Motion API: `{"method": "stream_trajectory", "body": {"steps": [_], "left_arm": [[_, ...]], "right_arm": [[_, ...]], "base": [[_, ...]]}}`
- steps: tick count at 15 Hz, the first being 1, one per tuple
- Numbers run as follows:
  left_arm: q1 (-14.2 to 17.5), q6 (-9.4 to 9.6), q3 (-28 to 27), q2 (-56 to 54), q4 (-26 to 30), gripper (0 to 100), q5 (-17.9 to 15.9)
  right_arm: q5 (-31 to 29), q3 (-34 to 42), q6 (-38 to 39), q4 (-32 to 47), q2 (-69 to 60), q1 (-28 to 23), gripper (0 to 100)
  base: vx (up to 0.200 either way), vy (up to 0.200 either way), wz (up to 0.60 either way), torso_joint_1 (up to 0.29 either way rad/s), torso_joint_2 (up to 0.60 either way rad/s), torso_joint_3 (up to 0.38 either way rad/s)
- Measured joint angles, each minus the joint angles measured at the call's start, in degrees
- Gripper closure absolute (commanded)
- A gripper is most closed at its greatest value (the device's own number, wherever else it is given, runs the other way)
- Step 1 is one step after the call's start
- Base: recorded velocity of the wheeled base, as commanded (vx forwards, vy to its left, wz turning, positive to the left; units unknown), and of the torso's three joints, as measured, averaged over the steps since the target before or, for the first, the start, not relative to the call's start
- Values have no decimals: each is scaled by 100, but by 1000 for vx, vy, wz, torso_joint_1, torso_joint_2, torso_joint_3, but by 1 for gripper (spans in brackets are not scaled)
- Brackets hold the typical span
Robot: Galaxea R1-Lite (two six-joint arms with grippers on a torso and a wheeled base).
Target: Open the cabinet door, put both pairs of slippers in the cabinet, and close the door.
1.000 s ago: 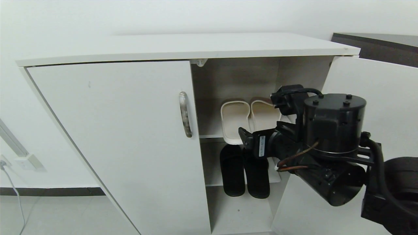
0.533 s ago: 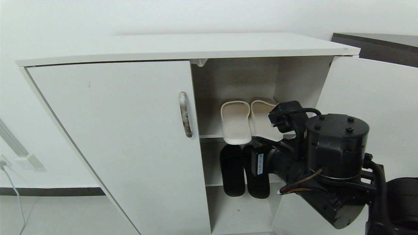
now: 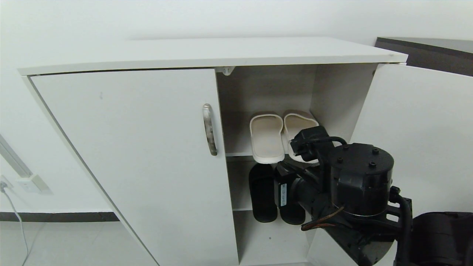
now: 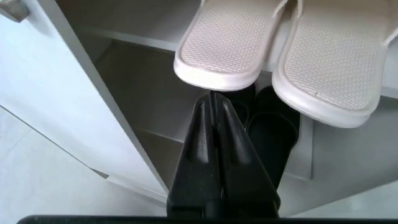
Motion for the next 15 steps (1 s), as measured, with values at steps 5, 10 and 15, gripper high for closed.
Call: {"method": "stream_trajectory", "body": {"steps": [5,10,15], "left_arm": [[0,0,0,0,0,100,0],[-7,2,2,0,0,100,2],[-5,2,2,0,2,100,0]], "right_arm": [[-37,-2,-2,-10,-7,107,100],[-37,18,22,-7,-10,60,100],[18,88,34,-5,59,-182,100]], "base": [[-200,0,0,0,0,0],[-200,0,0,0,2,1],[-200,0,0,4,2,2]]}}
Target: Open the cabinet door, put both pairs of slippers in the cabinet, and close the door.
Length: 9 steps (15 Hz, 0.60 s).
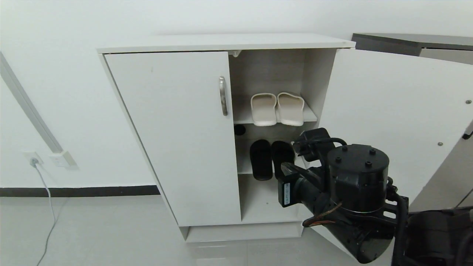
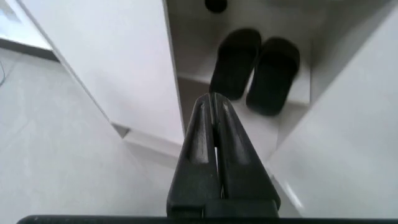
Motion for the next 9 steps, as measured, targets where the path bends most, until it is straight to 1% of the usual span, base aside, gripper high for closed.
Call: {"method": "stream_trajectory", "body": {"steps": [3,5,9], "left_arm": [[0,-2,0,0,-2,100,0],[2,2,0,0,-2,100,0],[0,0,0,0,-2,100,0]], "right_arm": [[66,111,-41,-279,11,-78,100],[66,163,-59,-301,16,-119,100],[83,312,-124,-307,30,-122,100]], "base": [[-200,0,0,-1,2,-1],[-200,0,0,-2,14,2],[0,0,0,0,0,0]]}}
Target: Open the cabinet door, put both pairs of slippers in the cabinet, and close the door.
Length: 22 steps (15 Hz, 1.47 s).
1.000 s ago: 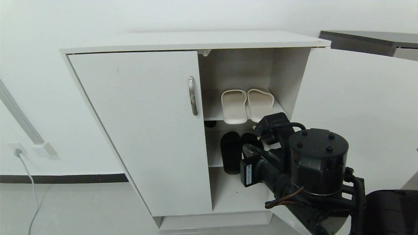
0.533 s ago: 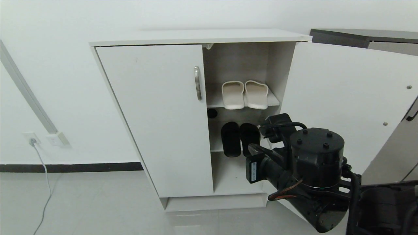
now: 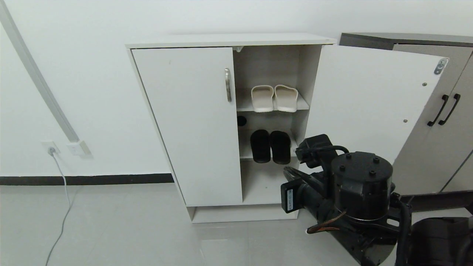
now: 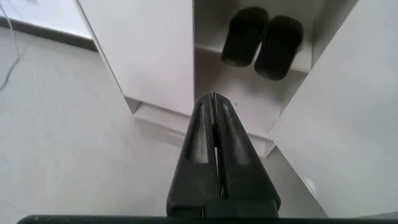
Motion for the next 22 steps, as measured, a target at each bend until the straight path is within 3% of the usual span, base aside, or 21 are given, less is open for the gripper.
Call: {"method": "stream_trajectory", "body": {"steps": [14,22], "left_arm": [[0,-6,0,0,0,100,11],[5,-11,0,0,0,100,9]], "right_arm": [[41,60,1,4,155,-16,100],[38,83,-7,1,204,-11,100]], "base": [[0,0,0,0,0,0],[0,0,0,32,-347,-324]]}}
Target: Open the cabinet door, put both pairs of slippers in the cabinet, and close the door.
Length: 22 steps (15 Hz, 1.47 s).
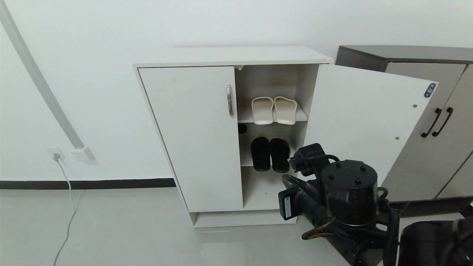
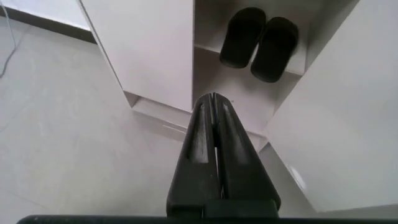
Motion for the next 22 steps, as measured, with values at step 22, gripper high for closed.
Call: {"method": "stream_trajectory", "body": {"steps": [22], "left_arm": [[-5,2,0,0,0,100,-6]], "right_arm": [[-5,77,0,2,26,-26,100]], "base": [[0,0,0,182,-501,-325]]}}
